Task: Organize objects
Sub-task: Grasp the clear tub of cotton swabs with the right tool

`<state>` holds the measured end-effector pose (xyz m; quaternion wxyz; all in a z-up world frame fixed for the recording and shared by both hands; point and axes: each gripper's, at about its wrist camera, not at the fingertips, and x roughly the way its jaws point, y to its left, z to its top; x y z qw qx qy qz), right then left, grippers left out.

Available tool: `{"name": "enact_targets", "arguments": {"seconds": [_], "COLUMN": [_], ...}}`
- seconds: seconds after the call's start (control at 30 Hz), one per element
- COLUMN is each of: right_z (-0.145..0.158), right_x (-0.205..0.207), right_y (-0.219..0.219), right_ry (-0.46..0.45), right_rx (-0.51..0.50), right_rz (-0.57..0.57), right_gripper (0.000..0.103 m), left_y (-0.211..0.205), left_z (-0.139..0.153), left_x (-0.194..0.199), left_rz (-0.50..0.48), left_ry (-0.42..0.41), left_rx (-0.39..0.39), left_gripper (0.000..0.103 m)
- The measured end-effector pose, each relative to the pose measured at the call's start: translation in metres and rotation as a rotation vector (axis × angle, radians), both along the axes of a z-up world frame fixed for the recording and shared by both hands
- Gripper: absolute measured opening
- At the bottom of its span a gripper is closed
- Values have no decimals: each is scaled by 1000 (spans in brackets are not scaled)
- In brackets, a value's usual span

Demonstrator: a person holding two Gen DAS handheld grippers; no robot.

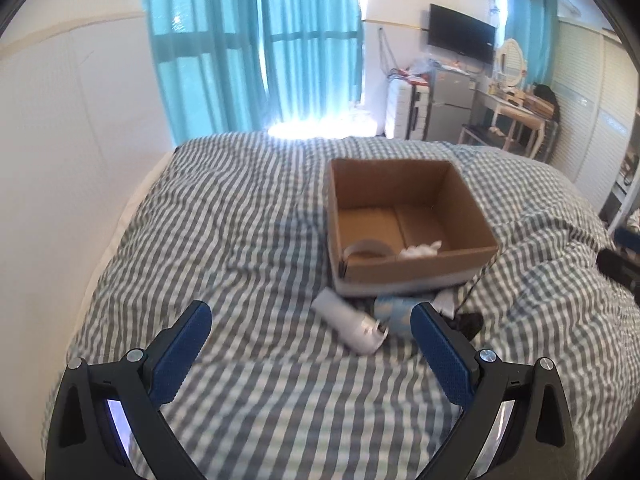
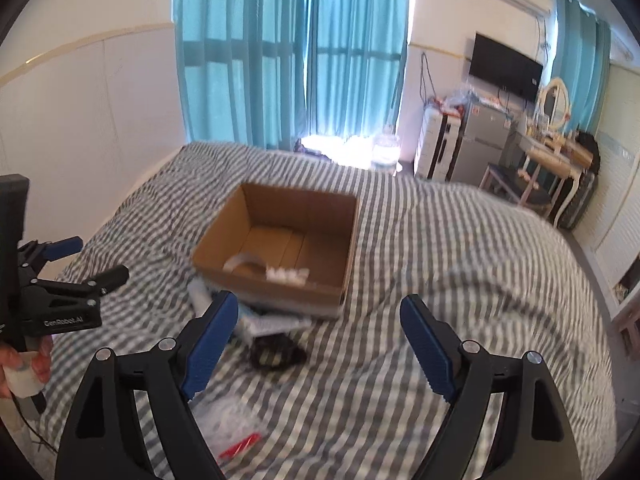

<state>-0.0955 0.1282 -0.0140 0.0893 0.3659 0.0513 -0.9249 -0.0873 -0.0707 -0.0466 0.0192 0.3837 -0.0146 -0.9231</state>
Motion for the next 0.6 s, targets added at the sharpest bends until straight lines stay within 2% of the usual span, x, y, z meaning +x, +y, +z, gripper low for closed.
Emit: {"name": "enact_targets", "arguments": {"seconds": [0.17, 0.33, 0.43, 0.5, 0.6], "right_z": [-53, -101, -114, -117, -128], "right_x": [13, 17, 19, 16, 13], "right_y": [-17, -37, -43, -44, -50], "right_ry": [-118, -240, -255, -266, -293], "right_rx": [10, 13, 25, 4, 27], "right_rz": [12, 28, 28, 29, 22], "right_gripper": [84, 84, 84, 84, 84], "left_y": [3, 7, 5, 1, -6], "left_z": [-34, -63, -75, -80, -84], "left_x": [29, 34, 34, 33, 31], "left_rz": [14, 16, 25, 28, 39], "left_ry": [-32, -83, -100, -107, -111], "left_rx": [-5, 0, -18, -15, -1], "left_gripper": [102, 102, 102, 102, 102]}}
